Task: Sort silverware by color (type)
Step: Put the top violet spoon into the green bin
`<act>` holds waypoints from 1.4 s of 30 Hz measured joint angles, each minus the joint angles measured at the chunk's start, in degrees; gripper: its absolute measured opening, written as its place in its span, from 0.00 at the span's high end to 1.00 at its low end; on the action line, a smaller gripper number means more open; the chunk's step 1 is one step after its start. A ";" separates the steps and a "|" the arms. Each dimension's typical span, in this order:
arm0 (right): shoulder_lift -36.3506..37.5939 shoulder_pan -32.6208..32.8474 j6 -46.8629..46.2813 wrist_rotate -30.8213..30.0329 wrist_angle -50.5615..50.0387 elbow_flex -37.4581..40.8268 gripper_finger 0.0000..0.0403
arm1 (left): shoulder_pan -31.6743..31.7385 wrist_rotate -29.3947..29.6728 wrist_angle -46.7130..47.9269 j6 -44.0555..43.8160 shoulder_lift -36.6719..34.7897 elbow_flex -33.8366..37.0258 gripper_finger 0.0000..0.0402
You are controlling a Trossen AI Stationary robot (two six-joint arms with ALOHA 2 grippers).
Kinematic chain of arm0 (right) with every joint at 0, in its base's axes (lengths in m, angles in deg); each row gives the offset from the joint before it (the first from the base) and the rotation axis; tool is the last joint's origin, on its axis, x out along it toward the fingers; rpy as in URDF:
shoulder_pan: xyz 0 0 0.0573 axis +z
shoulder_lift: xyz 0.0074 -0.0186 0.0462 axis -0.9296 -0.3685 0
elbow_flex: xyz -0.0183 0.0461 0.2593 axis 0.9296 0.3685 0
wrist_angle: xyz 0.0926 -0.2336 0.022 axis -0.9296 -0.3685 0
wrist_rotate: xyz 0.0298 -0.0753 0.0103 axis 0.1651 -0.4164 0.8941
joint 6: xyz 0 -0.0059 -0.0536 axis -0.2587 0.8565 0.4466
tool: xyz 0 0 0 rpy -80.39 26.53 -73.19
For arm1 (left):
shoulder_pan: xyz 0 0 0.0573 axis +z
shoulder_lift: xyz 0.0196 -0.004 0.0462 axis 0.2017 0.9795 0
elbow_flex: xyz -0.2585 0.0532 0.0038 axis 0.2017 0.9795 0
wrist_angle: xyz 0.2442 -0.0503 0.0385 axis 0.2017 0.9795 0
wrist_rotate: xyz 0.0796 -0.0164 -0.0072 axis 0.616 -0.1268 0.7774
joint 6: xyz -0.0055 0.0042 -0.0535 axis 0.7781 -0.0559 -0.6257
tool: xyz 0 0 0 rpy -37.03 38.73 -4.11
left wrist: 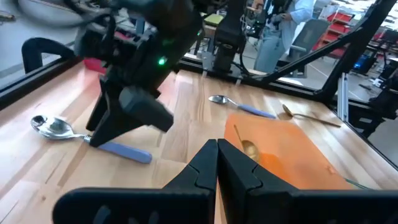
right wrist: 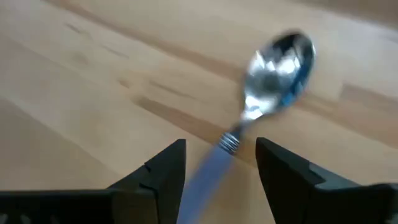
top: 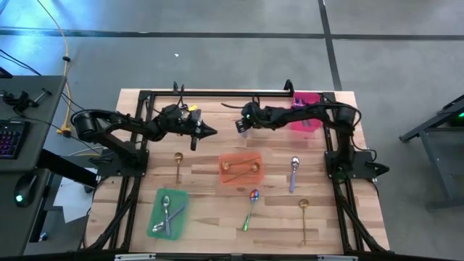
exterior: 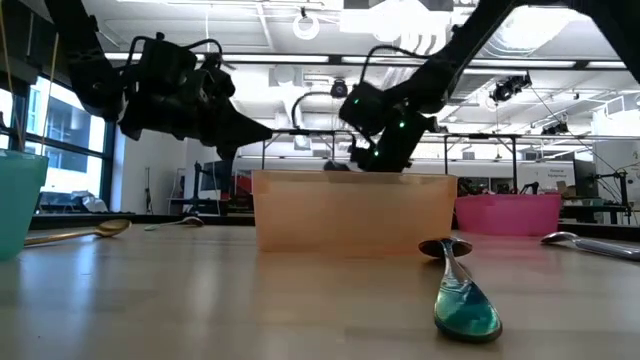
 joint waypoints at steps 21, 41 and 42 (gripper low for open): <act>0.19 6.59 10.70 1.48 -0.01 -0.63 0.98 | 0.70 0.82 -12.24 -7.06 0.22 6.71 1.00; 4.21 8.43 11.70 7.23 36.43 13.22 1.00 | -1.38 3.92 -15.92 -9.98 0.20 9.35 0.81; 4.21 8.43 11.62 7.24 33.50 12.38 0.99 | -1.38 3.98 -15.91 -9.82 0.20 9.33 0.80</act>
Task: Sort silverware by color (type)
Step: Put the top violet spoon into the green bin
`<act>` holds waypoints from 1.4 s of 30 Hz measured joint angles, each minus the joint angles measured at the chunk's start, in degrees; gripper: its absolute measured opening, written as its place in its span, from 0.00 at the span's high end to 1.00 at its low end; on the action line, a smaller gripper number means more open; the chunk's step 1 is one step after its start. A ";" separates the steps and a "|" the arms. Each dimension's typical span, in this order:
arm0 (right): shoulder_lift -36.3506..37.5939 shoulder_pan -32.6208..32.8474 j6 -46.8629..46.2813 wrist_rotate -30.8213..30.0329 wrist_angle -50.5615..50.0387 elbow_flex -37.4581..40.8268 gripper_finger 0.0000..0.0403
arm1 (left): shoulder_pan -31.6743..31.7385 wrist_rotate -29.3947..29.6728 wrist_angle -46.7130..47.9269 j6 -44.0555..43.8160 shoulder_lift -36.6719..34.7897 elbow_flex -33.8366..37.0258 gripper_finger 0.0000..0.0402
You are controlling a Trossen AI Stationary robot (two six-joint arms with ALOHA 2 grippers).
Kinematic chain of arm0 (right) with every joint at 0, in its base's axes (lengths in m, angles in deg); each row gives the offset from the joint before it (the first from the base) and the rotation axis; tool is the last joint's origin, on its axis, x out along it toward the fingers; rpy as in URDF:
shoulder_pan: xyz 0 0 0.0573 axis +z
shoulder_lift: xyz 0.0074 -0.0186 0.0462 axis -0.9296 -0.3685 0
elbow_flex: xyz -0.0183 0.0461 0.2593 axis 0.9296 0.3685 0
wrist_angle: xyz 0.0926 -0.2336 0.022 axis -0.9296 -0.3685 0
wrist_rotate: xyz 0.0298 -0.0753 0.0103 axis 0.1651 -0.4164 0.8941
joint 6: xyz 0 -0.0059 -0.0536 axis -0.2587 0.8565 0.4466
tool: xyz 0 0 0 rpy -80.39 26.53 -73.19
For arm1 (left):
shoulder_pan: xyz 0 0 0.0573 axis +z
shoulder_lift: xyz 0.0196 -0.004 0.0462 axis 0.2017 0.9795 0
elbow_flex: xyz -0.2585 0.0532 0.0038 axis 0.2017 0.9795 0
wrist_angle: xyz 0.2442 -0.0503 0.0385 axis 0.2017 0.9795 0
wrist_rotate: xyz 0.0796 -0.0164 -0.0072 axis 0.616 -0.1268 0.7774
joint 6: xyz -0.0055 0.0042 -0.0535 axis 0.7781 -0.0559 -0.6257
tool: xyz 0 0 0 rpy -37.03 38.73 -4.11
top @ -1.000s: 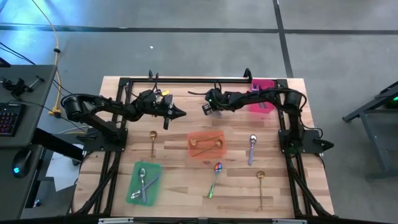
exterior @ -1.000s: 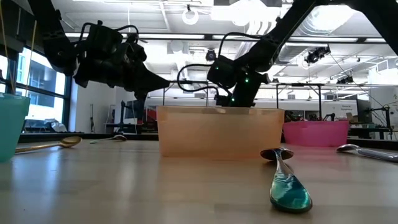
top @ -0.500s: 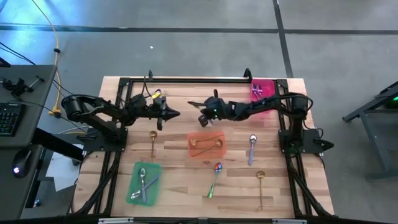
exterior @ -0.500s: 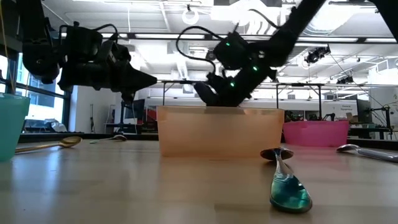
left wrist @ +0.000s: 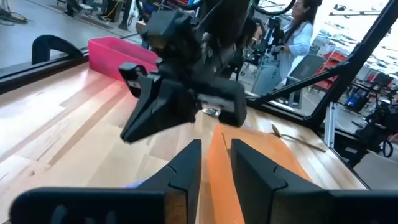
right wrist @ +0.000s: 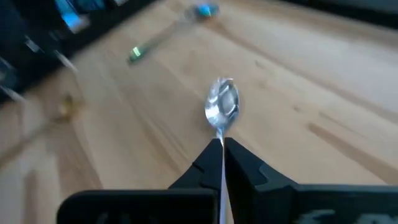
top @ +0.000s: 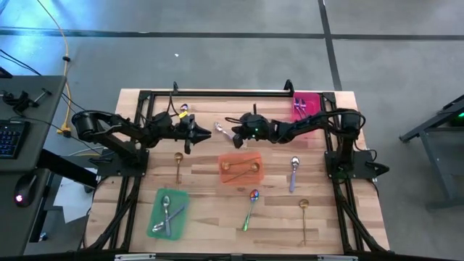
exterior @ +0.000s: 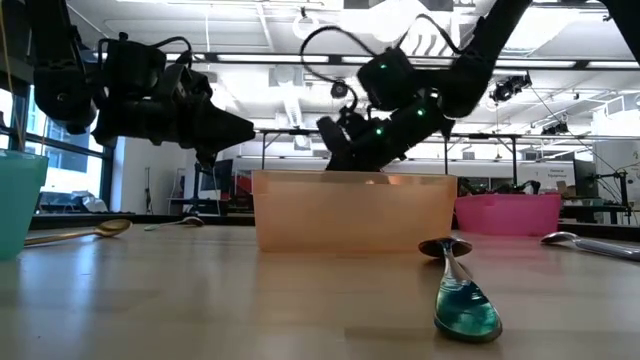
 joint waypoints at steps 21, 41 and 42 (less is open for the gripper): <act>-10.65 0.15 3.05 1.59 -35.79 -27.55 0.68 | 3.92 -4.79 0.72 2.32 0.00 0.00 0.79; -20.22 -0.65 8.88 1.14 -44.71 -37.50 0.98 | 6.69 -9.01 3.67 2.41 0.00 0.02 0.79; -20.06 -0.67 9.31 1.29 -44.61 -37.44 0.98 | 6.69 -9.40 3.78 2.41 0.00 0.02 0.79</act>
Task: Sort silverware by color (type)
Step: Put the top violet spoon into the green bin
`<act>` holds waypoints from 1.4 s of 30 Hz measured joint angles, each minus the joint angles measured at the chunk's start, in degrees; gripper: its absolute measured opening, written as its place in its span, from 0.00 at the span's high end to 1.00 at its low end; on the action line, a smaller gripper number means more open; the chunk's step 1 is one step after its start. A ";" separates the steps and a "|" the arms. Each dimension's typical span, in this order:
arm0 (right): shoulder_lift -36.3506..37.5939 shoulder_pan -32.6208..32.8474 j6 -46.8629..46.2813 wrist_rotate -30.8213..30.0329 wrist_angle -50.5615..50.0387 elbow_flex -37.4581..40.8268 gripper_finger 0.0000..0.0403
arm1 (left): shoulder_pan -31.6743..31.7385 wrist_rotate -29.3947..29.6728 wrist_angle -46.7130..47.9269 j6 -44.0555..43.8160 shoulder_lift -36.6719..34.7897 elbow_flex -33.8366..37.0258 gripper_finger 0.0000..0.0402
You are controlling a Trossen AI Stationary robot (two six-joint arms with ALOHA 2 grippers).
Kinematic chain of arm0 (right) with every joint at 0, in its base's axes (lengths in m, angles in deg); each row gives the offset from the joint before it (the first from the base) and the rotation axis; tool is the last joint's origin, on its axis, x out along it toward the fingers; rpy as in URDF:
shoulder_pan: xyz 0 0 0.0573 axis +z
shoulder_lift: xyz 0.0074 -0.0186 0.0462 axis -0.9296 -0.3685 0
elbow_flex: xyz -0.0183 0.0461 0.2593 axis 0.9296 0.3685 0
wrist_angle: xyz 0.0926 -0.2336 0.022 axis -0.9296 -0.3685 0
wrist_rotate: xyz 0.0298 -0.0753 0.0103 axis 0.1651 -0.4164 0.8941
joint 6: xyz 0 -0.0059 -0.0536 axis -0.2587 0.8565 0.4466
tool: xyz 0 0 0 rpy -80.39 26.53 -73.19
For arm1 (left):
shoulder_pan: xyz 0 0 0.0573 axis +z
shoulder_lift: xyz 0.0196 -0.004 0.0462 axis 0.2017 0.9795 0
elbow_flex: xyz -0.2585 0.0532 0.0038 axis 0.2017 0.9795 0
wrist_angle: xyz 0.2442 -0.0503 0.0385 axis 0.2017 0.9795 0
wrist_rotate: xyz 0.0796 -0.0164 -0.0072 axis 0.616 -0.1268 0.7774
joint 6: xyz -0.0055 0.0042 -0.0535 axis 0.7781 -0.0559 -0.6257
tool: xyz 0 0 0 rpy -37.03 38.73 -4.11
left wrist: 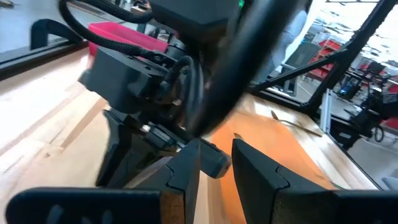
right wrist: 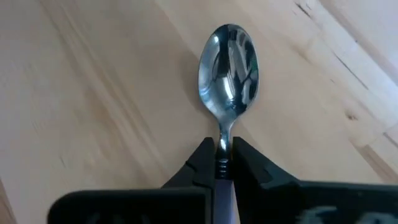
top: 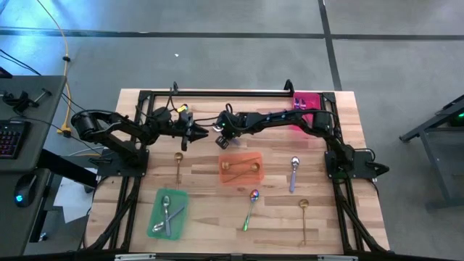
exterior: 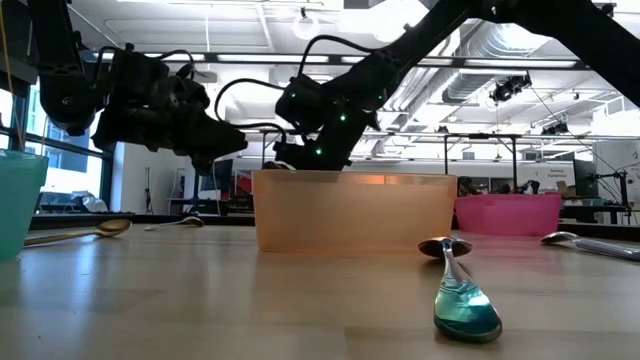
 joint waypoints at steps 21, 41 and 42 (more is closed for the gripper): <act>1.40 3.76 4.35 -4.05 15.34 6.52 1.00 | 6.96 11.69 26.48 5.27 0.00 -1.68 0.73; 1.40 6.03 9.16 -1.97 19.36 6.52 1.00 | 2.64 11.37 35.57 0.50 10.64 -11.35 0.57; 1.40 6.03 9.16 -1.98 19.38 6.52 1.00 | 2.64 11.15 35.36 0.62 11.30 -11.69 0.57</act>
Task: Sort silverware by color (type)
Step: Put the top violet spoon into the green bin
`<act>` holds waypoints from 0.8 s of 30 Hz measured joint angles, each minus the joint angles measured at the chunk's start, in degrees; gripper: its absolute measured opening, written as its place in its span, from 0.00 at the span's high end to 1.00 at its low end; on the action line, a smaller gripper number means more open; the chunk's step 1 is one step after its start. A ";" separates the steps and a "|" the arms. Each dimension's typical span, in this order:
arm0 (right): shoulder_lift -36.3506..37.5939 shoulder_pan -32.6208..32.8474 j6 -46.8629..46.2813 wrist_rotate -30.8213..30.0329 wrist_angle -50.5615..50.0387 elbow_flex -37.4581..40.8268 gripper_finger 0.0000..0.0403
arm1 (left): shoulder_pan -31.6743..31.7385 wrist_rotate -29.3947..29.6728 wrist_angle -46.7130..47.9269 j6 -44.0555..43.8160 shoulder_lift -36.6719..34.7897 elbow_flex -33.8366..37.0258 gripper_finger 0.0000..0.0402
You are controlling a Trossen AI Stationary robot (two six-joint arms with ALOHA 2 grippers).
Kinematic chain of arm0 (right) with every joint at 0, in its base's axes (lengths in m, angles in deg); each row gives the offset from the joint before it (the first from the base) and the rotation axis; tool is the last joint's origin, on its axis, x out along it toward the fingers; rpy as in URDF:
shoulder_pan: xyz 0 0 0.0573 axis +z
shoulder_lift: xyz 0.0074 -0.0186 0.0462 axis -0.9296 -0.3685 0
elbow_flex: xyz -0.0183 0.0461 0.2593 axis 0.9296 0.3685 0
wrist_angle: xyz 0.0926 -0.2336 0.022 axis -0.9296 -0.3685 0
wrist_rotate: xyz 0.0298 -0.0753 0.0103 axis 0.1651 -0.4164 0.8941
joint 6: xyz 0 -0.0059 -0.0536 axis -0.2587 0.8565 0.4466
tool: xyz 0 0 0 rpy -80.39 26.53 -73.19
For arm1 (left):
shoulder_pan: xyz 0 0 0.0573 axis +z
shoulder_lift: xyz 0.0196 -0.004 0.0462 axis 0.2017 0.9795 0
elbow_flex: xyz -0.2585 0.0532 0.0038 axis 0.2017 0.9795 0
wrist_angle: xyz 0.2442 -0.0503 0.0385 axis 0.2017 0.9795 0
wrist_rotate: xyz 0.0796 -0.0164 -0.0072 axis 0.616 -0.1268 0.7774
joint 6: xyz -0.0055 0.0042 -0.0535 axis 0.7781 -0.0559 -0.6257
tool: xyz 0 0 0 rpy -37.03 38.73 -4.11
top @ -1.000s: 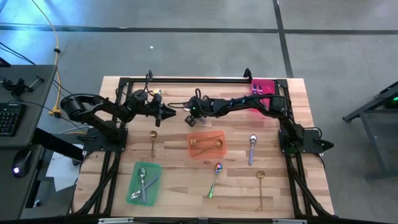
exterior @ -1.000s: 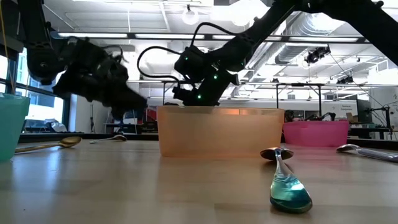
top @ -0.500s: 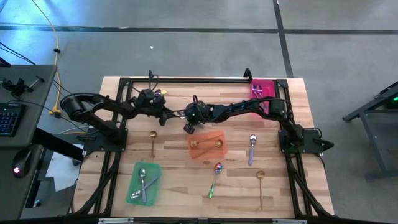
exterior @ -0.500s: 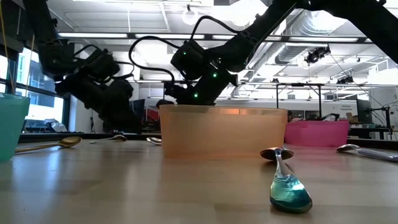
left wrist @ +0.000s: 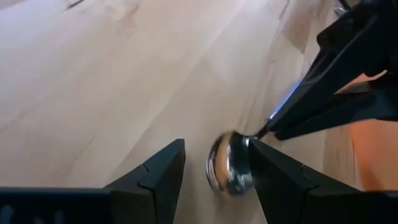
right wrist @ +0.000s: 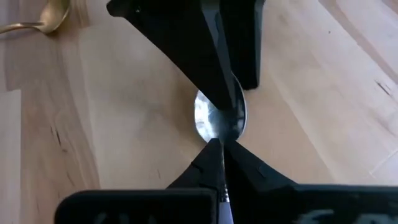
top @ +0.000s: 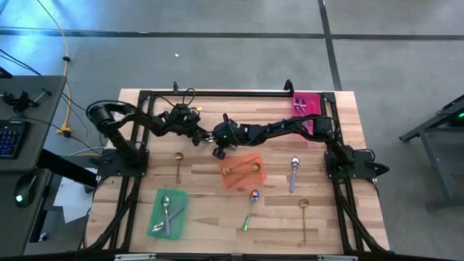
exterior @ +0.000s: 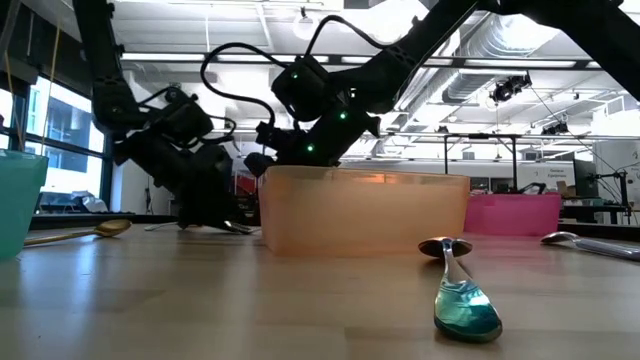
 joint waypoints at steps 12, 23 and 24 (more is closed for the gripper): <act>0.00 -0.02 0.44 -0.50 0.05 0.00 1.00 | -0.17 -3.09 3.57 2.31 1.40 -0.69 0.64; 0.02 -0.02 0.46 -1.42 0.08 -0.04 1.00 | -0.22 -3.00 8.39 0.99 -0.94 -0.53 0.65; 0.02 -0.02 0.46 -1.42 0.10 -0.06 1.00 | -0.22 -2.93 8.46 1.22 -0.94 -0.53 0.66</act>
